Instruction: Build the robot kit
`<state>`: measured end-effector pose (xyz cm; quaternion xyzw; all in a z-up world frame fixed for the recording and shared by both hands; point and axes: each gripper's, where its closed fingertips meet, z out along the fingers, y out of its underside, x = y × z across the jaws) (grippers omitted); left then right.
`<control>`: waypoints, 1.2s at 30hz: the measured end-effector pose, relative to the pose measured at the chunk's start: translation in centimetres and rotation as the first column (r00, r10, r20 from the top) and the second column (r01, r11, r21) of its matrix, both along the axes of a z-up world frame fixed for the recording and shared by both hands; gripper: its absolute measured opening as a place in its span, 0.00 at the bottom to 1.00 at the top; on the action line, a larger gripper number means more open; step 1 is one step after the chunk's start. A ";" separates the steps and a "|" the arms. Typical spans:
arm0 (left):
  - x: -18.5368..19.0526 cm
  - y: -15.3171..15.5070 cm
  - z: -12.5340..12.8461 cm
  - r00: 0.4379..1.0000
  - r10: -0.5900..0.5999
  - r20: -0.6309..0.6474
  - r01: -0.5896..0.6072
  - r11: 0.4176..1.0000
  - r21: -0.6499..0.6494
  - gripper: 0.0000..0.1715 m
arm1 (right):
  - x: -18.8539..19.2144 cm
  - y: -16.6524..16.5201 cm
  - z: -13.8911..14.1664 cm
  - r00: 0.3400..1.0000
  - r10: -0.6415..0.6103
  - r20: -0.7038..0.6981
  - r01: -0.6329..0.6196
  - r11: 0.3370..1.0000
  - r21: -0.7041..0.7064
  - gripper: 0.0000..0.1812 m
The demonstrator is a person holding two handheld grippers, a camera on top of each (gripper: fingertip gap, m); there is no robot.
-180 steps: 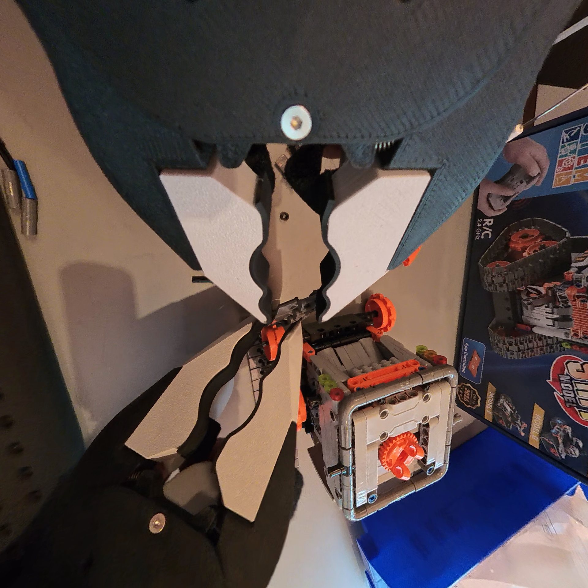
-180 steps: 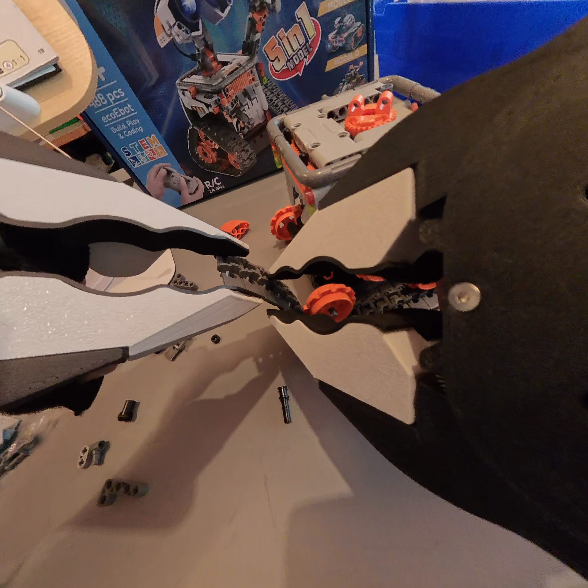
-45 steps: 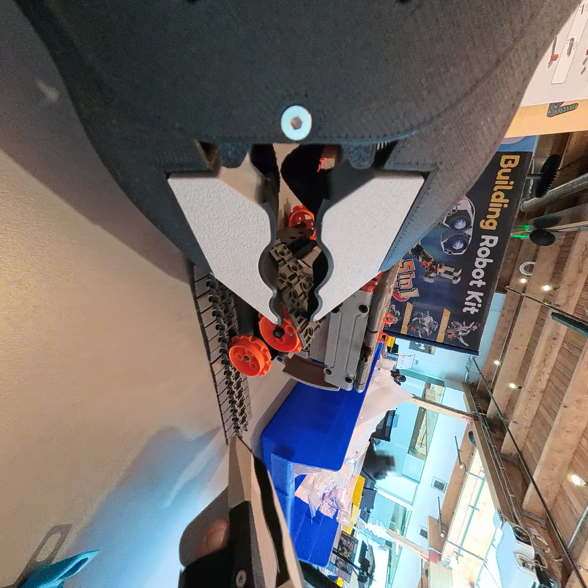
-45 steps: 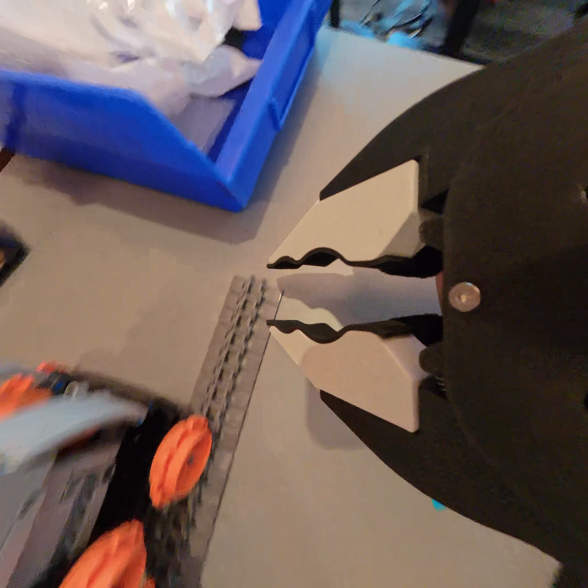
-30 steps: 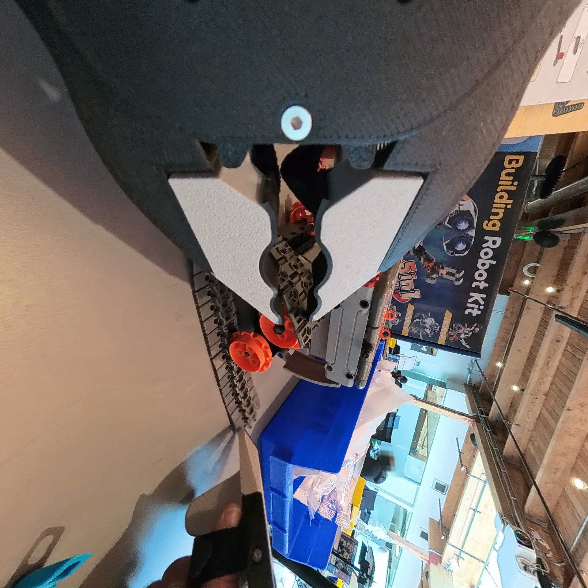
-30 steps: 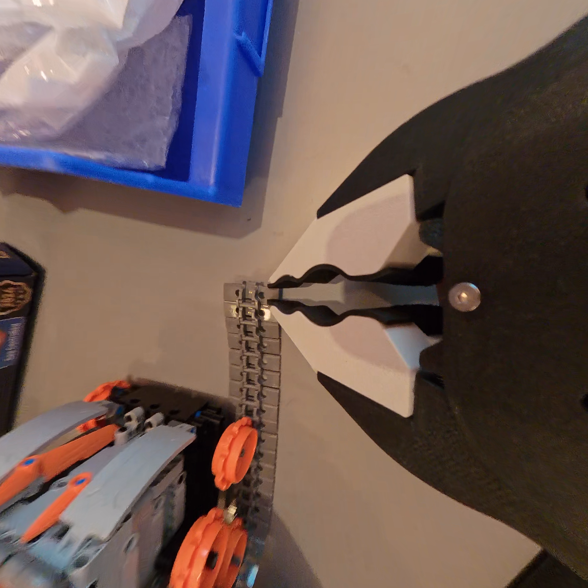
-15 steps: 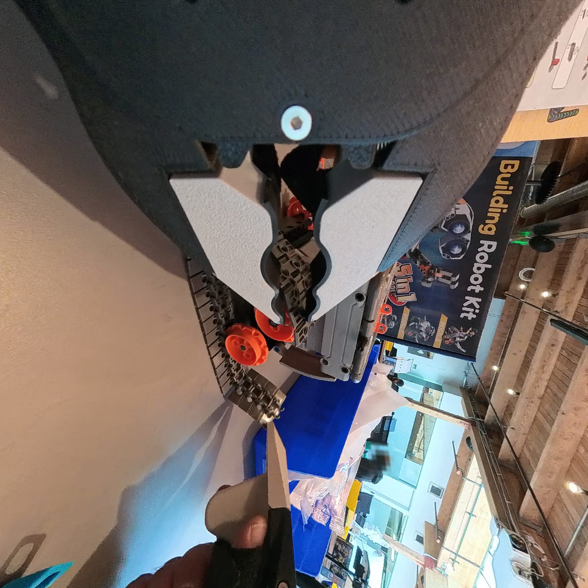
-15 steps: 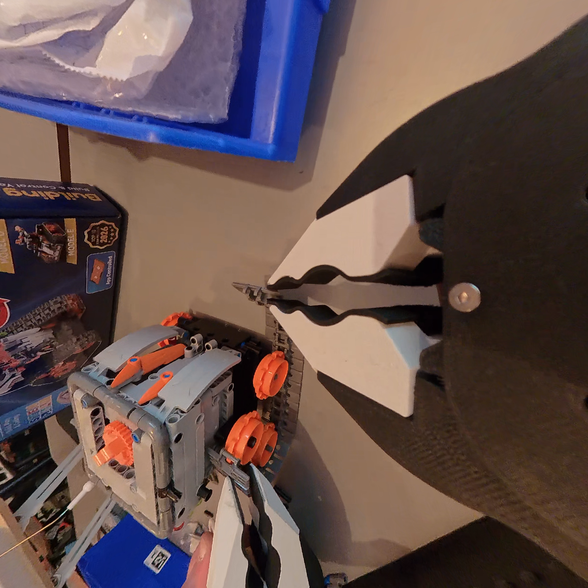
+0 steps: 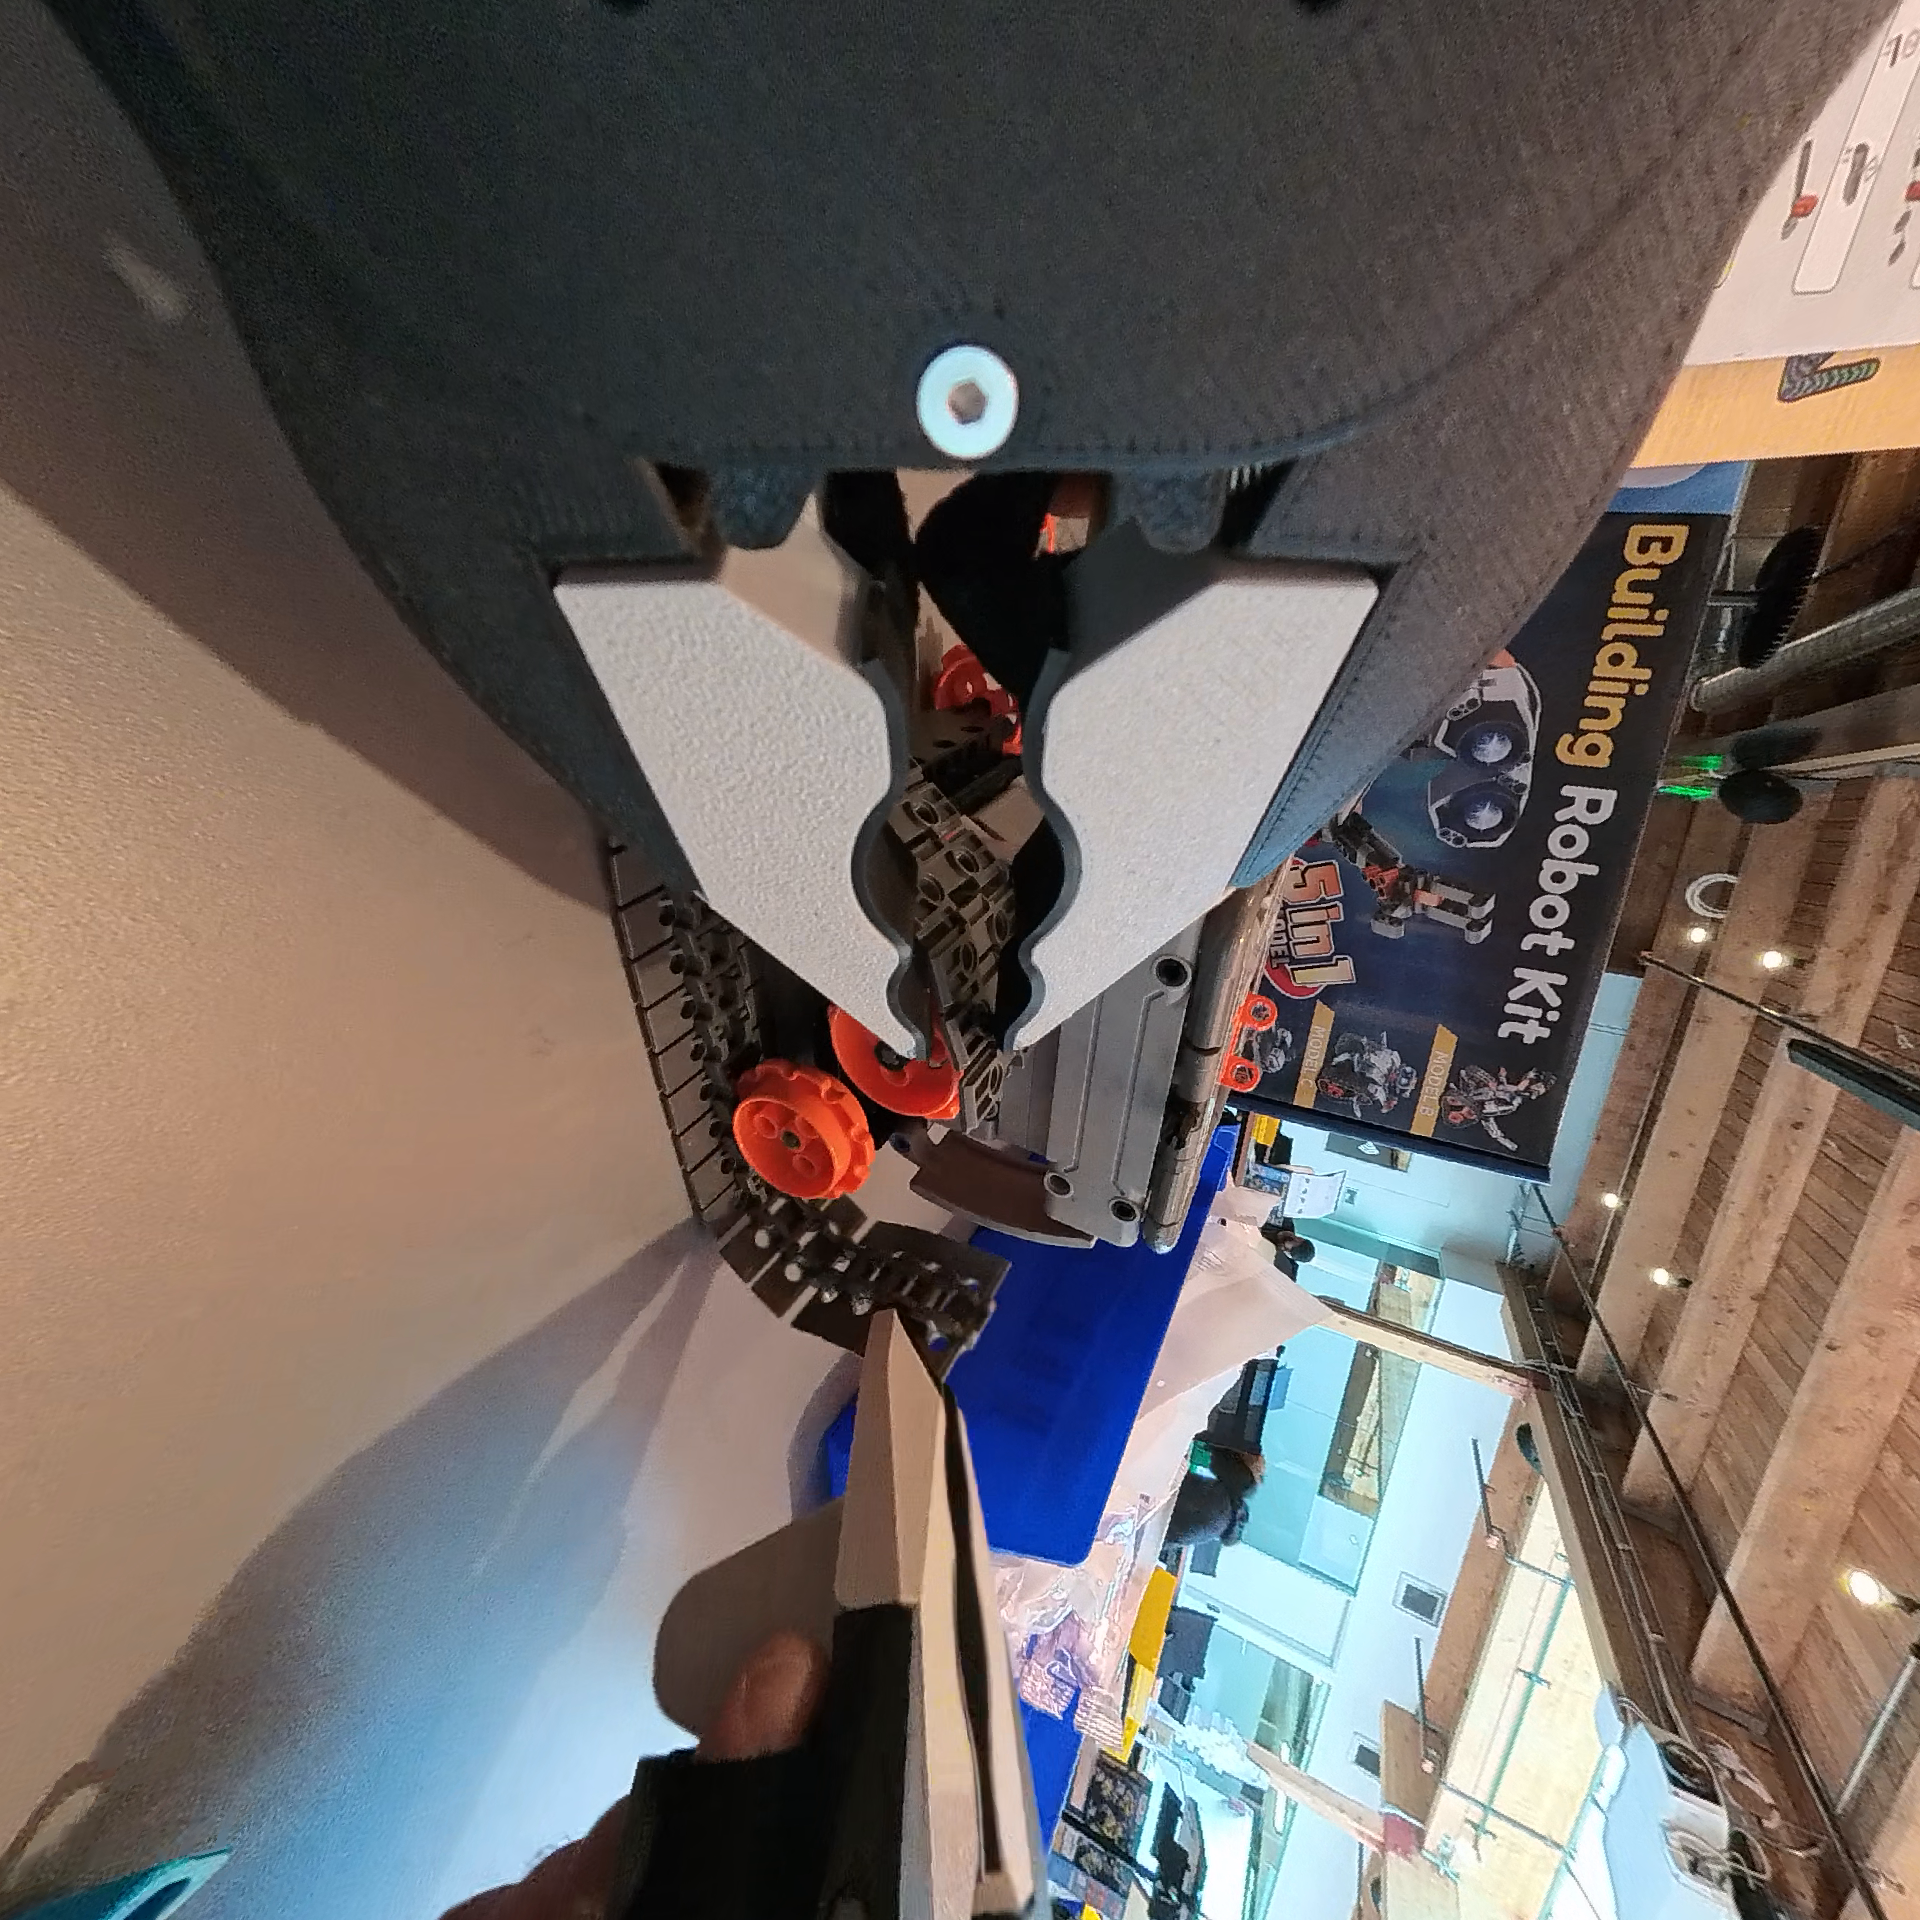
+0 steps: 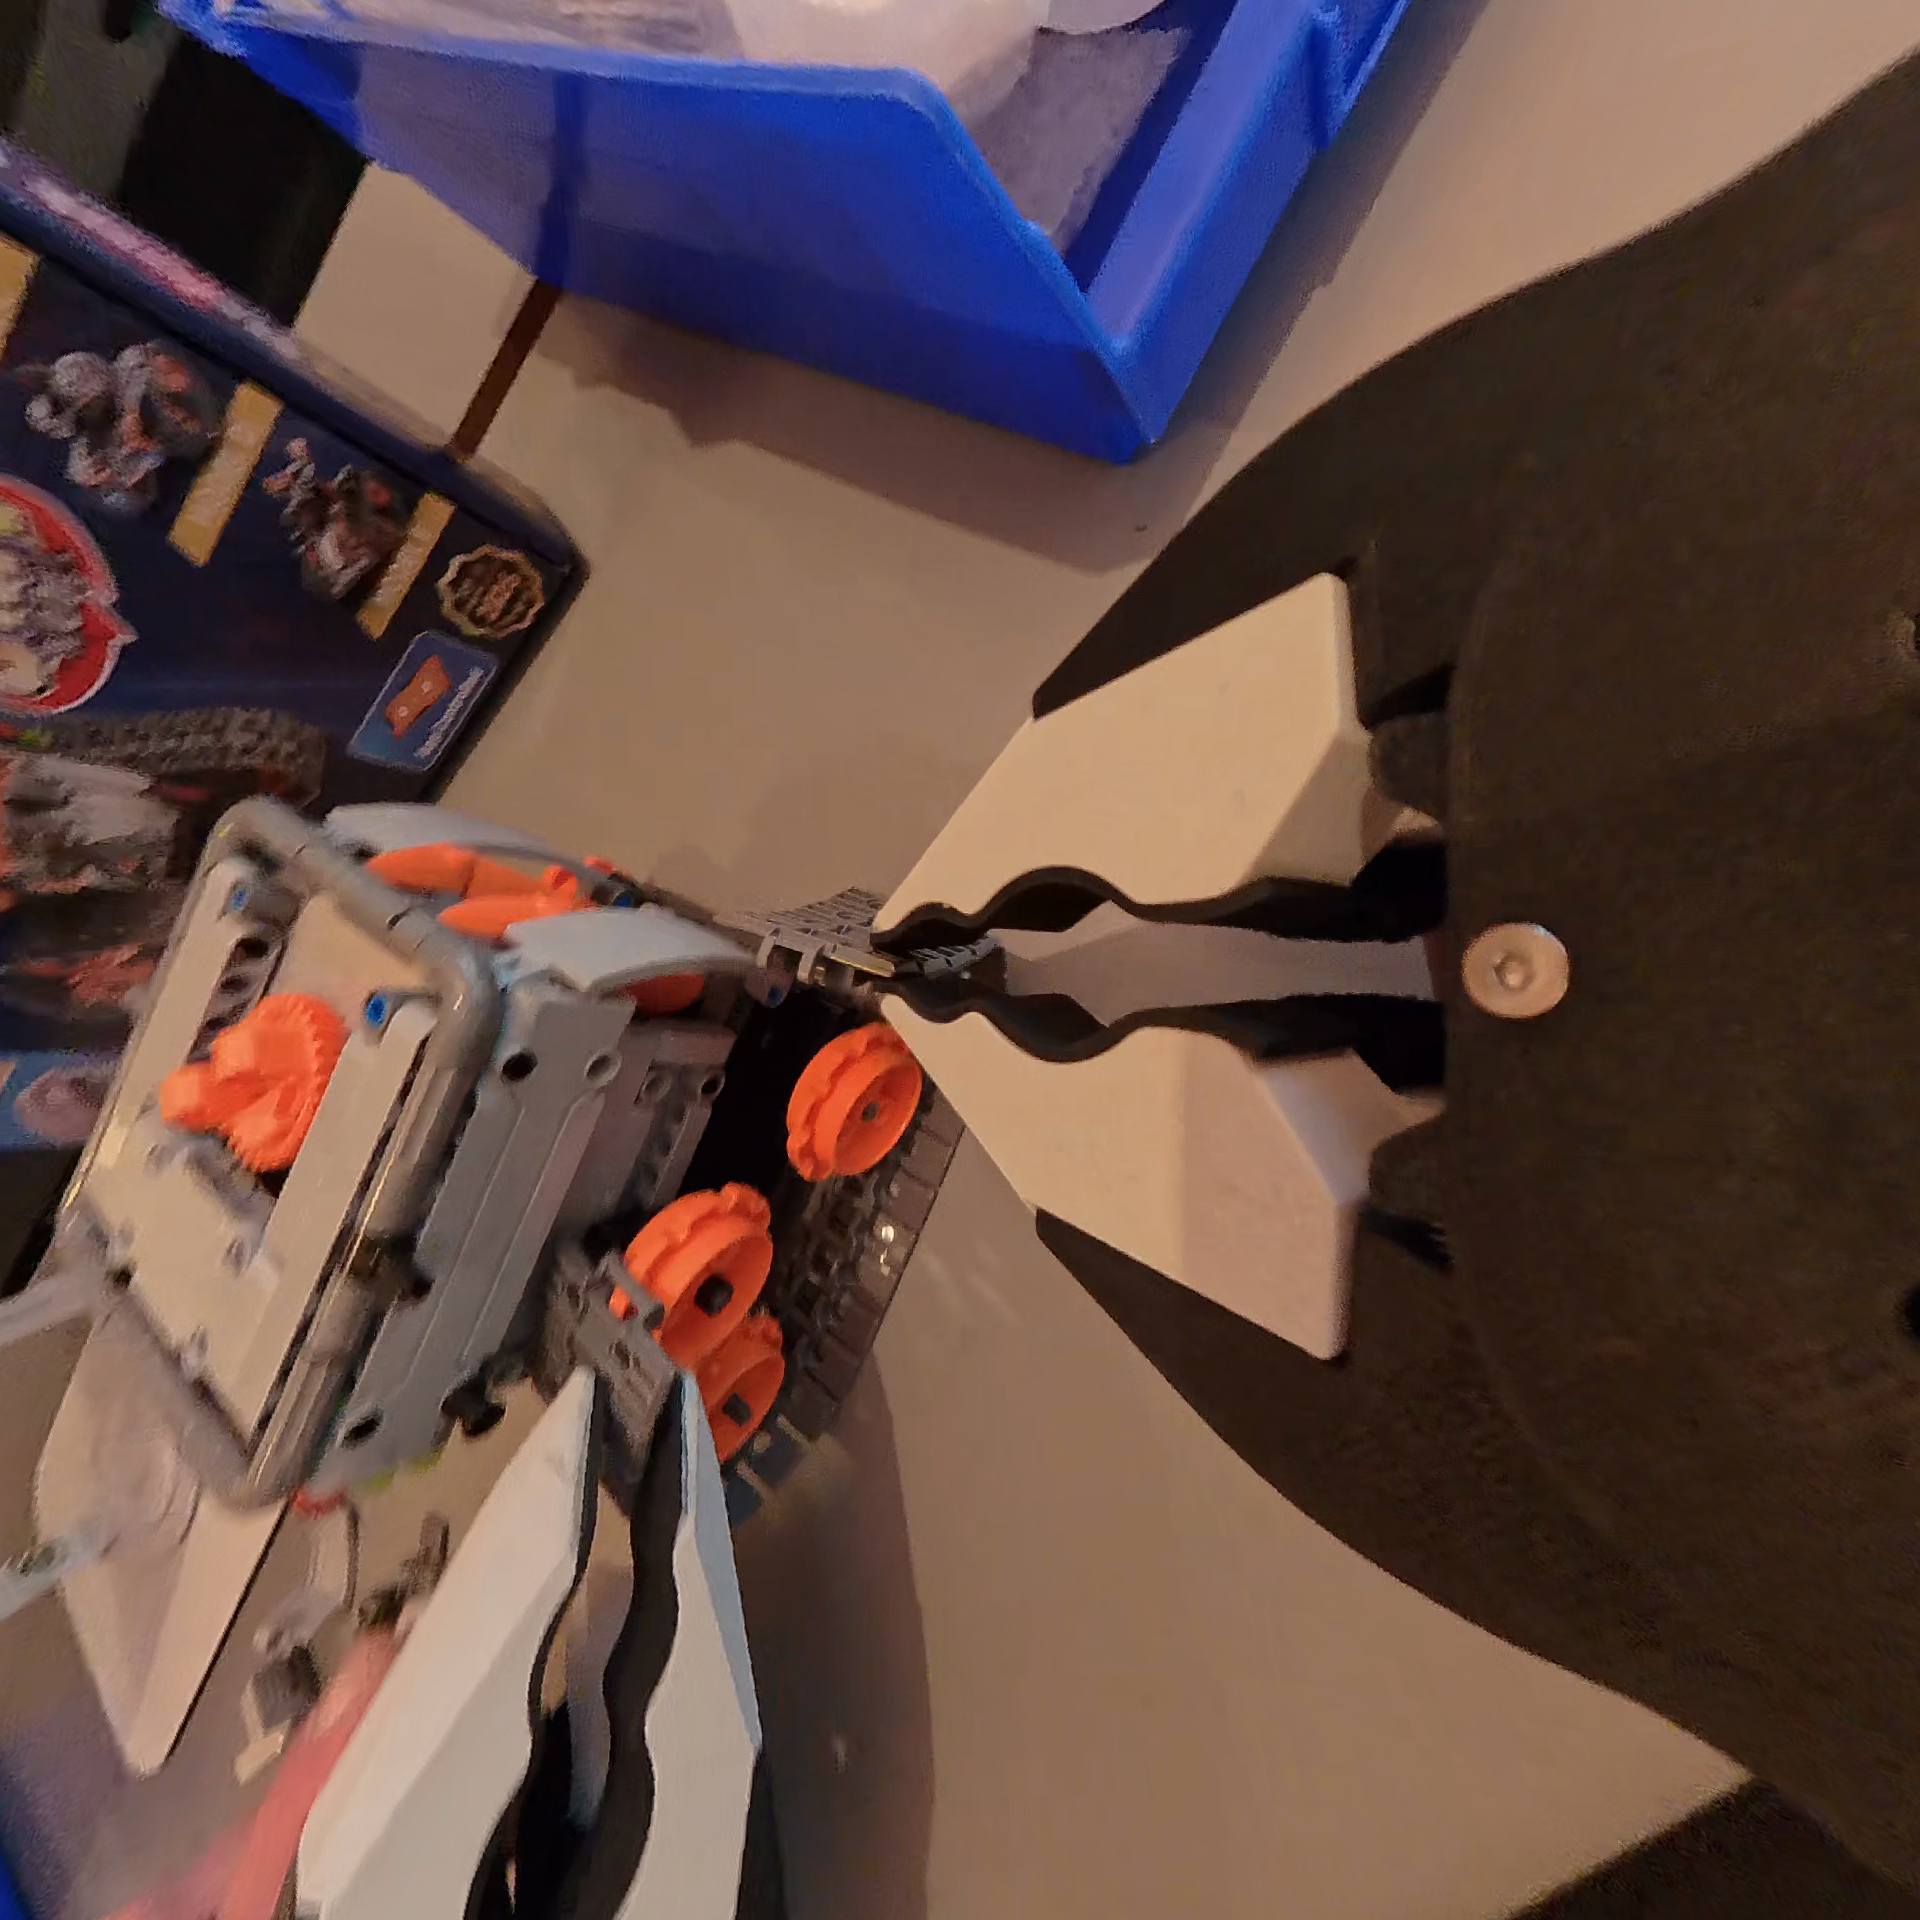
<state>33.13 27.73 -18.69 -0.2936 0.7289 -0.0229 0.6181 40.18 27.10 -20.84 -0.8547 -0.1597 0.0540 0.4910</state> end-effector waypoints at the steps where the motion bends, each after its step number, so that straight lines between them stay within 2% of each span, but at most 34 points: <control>1: 0.0 0.0 0.0 1.000 0.000 0.000 0.000 1.000 0.001 0.06 | -0.4 -0.2 0.3 1.000 0.020 0.000 -0.020 1.000 0.008 0.01; 8: -0.2 0.0 0.1 1.000 -0.001 0.003 0.001 1.000 0.007 0.06 | -2.5 -0.9 0.8 0.994 0.101 0.030 -0.102 0.995 0.017 0.02; 11: -0.3 0.0 0.1 1.000 -0.002 0.004 0.002 1.000 0.009 0.06 | -3.4 -1.0 1.0 0.985 0.141 0.103 -0.145 0.989 0.040 0.02; 16: -0.4 0.0 0.1 1.000 -0.008 -0.006 0.008 1.000 0.017 0.06 | -4.0 -0.8 1.0 0.958 0.142 0.249 -0.159 0.986 0.052 0.02; 31: -0.1 -0.3 0.1 1.000 0.009 -0.023 -0.007 0.998 0.060 0.06 | -5.4 0.4 1.3 0.911 0.143 0.386 -0.169 0.985 0.034 0.01; 36: -0.2 0.0 0.4 0.999 0.032 -0.016 -0.031 0.997 0.071 0.05 | -5.4 0.4 1.5 0.911 0.139 0.389 -0.167 0.985 0.039 0.01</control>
